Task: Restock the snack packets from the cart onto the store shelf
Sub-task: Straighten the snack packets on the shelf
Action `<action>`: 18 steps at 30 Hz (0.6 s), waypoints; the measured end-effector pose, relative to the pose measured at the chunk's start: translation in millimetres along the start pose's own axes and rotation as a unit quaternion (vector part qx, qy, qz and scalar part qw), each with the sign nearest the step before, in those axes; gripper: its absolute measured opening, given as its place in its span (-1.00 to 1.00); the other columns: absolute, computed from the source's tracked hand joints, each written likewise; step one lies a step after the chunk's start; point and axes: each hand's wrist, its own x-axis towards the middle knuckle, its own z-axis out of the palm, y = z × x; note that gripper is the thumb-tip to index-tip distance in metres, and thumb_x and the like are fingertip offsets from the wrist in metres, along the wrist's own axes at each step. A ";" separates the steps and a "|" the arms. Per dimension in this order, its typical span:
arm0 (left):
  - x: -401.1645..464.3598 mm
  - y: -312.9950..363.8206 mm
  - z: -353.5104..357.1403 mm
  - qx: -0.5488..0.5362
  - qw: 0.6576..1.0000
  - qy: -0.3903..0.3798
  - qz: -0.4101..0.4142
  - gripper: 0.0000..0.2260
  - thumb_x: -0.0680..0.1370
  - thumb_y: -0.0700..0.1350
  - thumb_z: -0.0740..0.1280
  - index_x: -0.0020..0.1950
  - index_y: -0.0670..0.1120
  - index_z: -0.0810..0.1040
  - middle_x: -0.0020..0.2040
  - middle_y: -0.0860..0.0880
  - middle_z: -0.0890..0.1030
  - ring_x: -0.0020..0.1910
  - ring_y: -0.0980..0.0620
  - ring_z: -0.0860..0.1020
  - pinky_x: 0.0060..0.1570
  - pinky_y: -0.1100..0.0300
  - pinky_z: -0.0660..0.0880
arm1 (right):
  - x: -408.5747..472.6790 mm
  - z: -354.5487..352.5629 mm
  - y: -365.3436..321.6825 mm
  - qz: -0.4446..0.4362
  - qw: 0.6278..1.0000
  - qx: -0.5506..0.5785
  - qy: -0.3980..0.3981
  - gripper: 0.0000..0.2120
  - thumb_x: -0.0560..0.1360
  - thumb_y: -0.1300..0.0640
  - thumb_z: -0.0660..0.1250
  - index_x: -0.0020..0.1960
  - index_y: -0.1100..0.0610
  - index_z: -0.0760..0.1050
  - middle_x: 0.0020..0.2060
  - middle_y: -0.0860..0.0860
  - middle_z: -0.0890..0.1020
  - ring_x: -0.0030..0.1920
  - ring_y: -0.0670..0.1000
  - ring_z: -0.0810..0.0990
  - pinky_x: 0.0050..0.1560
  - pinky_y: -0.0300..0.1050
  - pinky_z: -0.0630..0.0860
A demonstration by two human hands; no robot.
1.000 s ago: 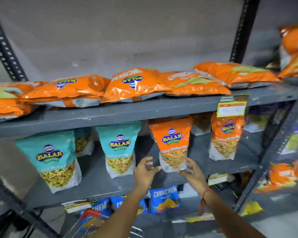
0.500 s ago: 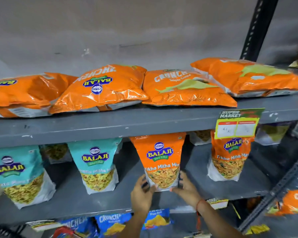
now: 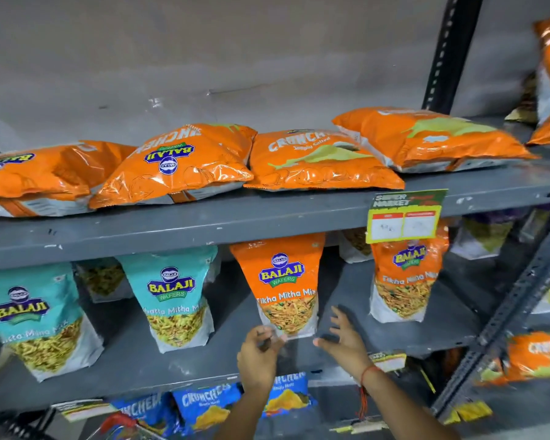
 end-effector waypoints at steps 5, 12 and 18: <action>-28.3 25.3 21.3 -0.007 0.997 -0.061 0.046 -0.80 0.32 -0.03 0.55 -0.17 0.14 0.57 -0.23 0.16 0.66 -0.20 0.27 0.61 -0.12 0.23 0.53 | -49.6 -32.9 -5.3 -0.007 0.998 0.024 0.055 -0.27 0.41 0.24 0.45 0.48 0.08 0.18 0.40 0.17 0.35 0.36 0.15 0.38 0.28 0.07 0.43; -56.9 57.3 95.4 -0.044 0.982 -0.175 0.061 -0.76 0.35 -0.18 0.53 -0.05 -0.04 0.58 -0.15 -0.05 0.65 -0.19 0.12 0.61 -0.10 0.20 0.56 | -64.7 -111.4 0.2 0.003 0.983 0.065 0.173 -0.41 0.49 0.25 0.36 0.46 0.09 0.23 0.38 0.18 0.38 0.33 0.21 0.41 0.30 0.16 0.43; -42.0 60.3 171.1 -0.021 0.973 -0.232 -0.006 -0.47 0.36 -0.18 0.53 0.29 -0.11 0.47 0.05 -0.03 0.56 0.00 0.01 0.57 0.09 0.15 0.52 | -10.3 -174.5 34.6 0.057 0.975 0.132 0.171 -0.28 0.47 0.37 0.35 0.51 0.15 0.09 0.39 0.21 0.33 0.35 0.22 0.38 0.24 0.00 0.40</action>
